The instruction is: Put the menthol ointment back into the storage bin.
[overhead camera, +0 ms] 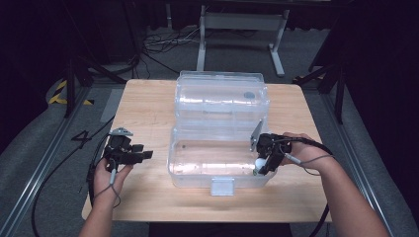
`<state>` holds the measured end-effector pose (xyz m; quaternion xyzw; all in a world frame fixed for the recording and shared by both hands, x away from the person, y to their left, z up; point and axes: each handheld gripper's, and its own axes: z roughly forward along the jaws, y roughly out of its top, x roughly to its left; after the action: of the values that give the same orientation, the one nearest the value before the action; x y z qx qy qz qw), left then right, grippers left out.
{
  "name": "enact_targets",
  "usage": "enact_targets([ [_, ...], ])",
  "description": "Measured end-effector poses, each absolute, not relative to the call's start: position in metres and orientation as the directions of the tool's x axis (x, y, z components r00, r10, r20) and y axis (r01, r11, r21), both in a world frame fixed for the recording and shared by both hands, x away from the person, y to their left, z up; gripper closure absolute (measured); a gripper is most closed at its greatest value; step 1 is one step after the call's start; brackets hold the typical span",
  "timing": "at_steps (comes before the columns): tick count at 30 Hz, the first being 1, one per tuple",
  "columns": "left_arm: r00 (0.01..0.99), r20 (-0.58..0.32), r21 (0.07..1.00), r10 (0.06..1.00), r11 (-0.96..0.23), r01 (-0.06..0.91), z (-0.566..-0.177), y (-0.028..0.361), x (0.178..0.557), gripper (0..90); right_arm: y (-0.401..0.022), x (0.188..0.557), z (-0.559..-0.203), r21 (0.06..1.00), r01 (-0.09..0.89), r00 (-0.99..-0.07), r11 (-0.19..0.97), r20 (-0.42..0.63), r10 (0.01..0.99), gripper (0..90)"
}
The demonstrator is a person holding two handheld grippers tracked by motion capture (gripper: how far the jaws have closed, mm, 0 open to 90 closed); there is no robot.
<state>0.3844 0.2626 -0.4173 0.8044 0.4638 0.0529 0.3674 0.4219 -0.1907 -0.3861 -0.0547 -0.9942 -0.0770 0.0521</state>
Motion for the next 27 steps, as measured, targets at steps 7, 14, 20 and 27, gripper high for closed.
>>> enact_targets([
  [7,0.562,-0.256,0.639,0.786,-0.298,0.709,-0.4176,0.2627,0.3846,47.0,-0.1897,0.4222,-0.3905,0.145,0.12,-0.988,0.982,0.118,0.103,49.9],
  [14,0.562,-0.258,0.638,0.786,-0.298,0.71,-0.4179,0.2629,0.3847,47.0,-0.1886,0.4222,-0.3918,0.138,0.118,-0.987,0.983,0.123,0.101,50.0],
  [20,0.562,-0.258,0.637,0.786,-0.299,0.71,-0.4179,0.263,0.3846,47.0,-0.1873,0.421,-0.394,0.133,0.12,-0.987,0.984,0.123,0.103,49.9],
  [27,0.564,-0.254,0.639,0.786,-0.302,0.708,-0.4182,0.2635,0.3852,47.0,-0.1851,0.4205,-0.3957,0.126,0.113,-0.988,0.986,0.12,0.098,49.9],
])
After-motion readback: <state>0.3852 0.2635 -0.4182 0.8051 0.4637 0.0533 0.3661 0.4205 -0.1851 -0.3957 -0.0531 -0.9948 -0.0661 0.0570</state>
